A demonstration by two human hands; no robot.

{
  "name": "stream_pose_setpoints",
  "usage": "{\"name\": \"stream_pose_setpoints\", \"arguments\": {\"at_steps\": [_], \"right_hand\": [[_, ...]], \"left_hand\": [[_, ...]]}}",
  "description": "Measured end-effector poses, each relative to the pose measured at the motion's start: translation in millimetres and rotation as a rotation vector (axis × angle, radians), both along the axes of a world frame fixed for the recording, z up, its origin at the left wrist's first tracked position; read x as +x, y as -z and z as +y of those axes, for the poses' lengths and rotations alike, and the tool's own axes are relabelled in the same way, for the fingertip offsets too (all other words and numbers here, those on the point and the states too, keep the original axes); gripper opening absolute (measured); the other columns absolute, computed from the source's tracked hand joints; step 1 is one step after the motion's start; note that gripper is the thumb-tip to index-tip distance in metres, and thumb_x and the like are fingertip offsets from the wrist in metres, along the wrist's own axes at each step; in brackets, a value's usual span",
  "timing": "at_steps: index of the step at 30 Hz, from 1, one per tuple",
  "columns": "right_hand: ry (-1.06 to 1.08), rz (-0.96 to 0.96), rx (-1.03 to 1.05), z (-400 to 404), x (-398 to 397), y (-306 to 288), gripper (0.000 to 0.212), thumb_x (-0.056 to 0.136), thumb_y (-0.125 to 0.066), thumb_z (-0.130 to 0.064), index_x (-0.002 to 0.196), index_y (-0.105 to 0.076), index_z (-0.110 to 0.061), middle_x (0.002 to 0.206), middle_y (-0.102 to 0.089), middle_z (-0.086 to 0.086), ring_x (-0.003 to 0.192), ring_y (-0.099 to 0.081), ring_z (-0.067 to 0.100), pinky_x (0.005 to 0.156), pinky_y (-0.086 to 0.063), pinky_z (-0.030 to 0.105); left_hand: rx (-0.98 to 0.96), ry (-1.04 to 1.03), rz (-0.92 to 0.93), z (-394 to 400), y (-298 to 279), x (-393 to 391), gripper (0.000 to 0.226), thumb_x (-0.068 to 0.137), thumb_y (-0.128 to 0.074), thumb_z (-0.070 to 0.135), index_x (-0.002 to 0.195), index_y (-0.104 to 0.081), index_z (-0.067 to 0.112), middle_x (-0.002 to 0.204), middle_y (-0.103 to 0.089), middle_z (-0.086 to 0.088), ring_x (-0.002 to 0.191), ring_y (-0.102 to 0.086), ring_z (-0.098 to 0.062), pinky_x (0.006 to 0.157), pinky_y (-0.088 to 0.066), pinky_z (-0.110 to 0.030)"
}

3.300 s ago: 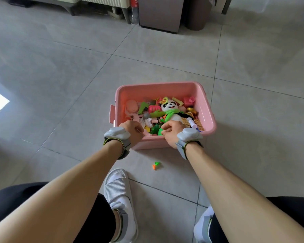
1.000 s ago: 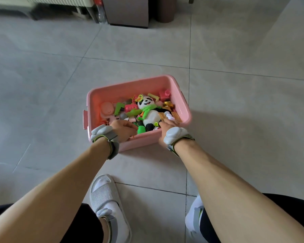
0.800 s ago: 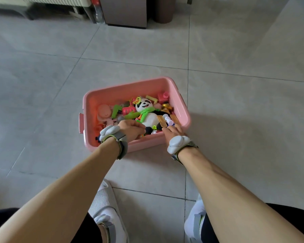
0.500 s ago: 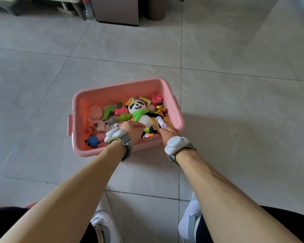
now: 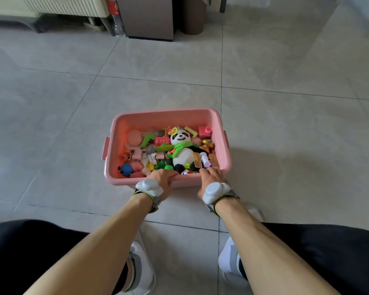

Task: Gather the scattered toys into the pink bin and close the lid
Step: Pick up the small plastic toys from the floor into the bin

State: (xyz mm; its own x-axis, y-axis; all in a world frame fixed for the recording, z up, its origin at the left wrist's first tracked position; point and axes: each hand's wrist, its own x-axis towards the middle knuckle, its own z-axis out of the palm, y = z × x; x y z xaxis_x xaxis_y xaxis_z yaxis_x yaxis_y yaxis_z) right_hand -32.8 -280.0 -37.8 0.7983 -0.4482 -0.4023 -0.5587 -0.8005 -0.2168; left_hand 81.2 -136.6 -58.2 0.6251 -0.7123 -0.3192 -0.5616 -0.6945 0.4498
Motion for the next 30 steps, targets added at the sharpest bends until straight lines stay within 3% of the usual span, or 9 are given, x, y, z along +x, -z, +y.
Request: {"name": "stream_pose_setpoints", "arguments": {"at_steps": [7,14,22,25,30], "right_hand": [[0.039,0.003,0.042,15.6,-67.3,-6.9,0.039,0.084,-0.048,-0.004,0.123,-0.048,-0.011,0.135,-0.044,0.005,0.129,-0.035,0.024,0.099,-0.043,0.039],[0.099,0.049,0.051,47.5,-111.6,-22.3,0.036,0.085,-0.055,-0.014,0.120,-0.052,-0.011,0.131,-0.052,0.009,0.120,-0.047,0.030,0.095,-0.044,0.035],[0.051,0.011,0.171,76.2,-131.4,-21.6,0.043,0.085,-0.058,-0.014,0.128,-0.052,-0.013,0.128,-0.053,0.010,0.122,-0.048,0.029,0.100,-0.039,0.033],[0.050,-0.051,0.205,75.9,-128.7,-33.6,0.035,0.086,-0.053,-0.010,0.120,-0.055,-0.008,0.121,-0.058,0.012,0.114,-0.055,0.031,0.090,-0.045,0.035],[0.012,-0.349,0.182,75.1,-108.1,-81.0,0.028,0.088,-0.056,-0.020,0.114,-0.058,-0.014,0.110,-0.067,0.009,0.102,-0.062,0.029,0.086,-0.051,0.039]], "left_hand": [[0.040,0.031,0.045,6.0,-3.1,-53.0,0.046,0.087,-0.047,0.007,0.119,-0.065,0.034,0.103,-0.067,-0.001,0.094,-0.061,-0.025,0.076,-0.049,-0.031],[0.061,0.030,0.086,26.7,-8.2,-115.8,0.047,0.085,-0.047,0.009,0.118,-0.064,0.037,0.102,-0.067,-0.001,0.095,-0.061,-0.026,0.077,-0.050,-0.034],[-0.006,-0.047,0.110,41.3,-13.7,-156.3,0.037,0.080,-0.053,0.005,0.106,-0.069,0.026,0.094,-0.068,-0.002,0.089,-0.062,-0.024,0.072,-0.049,-0.032],[-0.062,-0.140,0.113,39.3,-28.1,-153.8,0.021,0.083,-0.063,0.017,0.101,-0.070,0.026,0.101,-0.071,0.002,0.088,-0.062,-0.017,0.071,-0.049,-0.027],[-0.159,-0.123,-0.019,29.9,-101.0,-128.9,0.031,0.080,-0.053,0.006,0.099,-0.073,0.018,0.094,-0.072,-0.001,0.087,-0.066,-0.024,0.078,-0.056,-0.037]]}}
